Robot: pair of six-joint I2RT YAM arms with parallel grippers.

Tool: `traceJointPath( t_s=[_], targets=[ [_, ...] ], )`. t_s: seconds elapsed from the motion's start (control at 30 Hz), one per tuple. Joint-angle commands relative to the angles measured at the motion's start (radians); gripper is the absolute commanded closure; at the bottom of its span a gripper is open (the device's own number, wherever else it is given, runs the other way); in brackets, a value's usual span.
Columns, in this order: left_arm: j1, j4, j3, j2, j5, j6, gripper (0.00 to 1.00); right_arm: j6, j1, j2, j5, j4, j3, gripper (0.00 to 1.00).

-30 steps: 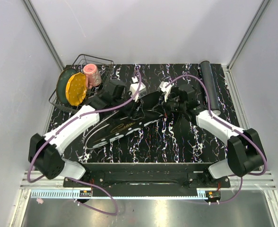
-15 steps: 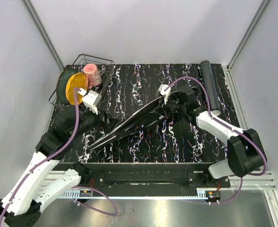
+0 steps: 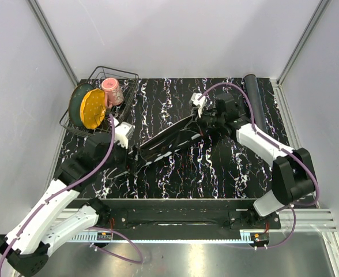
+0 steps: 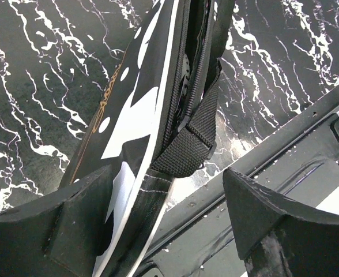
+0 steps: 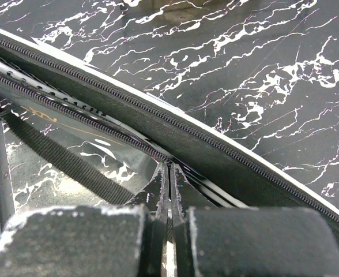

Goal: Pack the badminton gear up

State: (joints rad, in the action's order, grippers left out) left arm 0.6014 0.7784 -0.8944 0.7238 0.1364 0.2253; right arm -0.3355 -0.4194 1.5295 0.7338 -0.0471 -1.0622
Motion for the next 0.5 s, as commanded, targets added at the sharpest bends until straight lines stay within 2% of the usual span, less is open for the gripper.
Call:
traceJointPath(
  t_s=[0.0, 0.1, 0.23, 0.3, 0.33, 0.4, 0.43, 0.47],
  targets=[
    [0.001, 0.047, -0.066, 0.041, -0.052, 0.006, 0.21, -0.025, 0.037, 0.029, 0.064, -0.028, -0.094, 1.0],
    [0.003, 0.055, -0.067, 0.051, -0.069, 0.011, 0.26, -0.025, 0.059, 0.06, 0.087, -0.043, -0.137, 1.0],
    [0.003, 0.039, -0.061, 0.049, -0.119, 0.017, 0.49, -0.028, 0.07, 0.115, 0.102, -0.08, -0.215, 1.0],
    [0.003, 0.018, -0.046, 0.049, -0.123, 0.017, 0.57, -0.027, 0.071, 0.132, 0.113, -0.1, -0.249, 1.0],
    [0.003, -0.005, -0.04, 0.049, -0.127, 0.017, 0.67, -0.019, 0.071, 0.142, 0.107, -0.1, -0.257, 1.0],
    [0.003, -0.028, -0.026, 0.051, -0.129, 0.009, 0.75, 0.024, 0.071, 0.155, 0.102, -0.115, -0.289, 1.0],
    [0.003, -0.047, -0.021, 0.049, -0.133, 0.006, 0.79, 0.053, 0.071, 0.158, 0.058, -0.115, -0.298, 0.97],
    [0.001, -0.059, -0.014, 0.046, -0.132, 0.005, 0.84, 0.105, 0.068, 0.158, 0.008, -0.114, -0.309, 0.85]
  ],
)
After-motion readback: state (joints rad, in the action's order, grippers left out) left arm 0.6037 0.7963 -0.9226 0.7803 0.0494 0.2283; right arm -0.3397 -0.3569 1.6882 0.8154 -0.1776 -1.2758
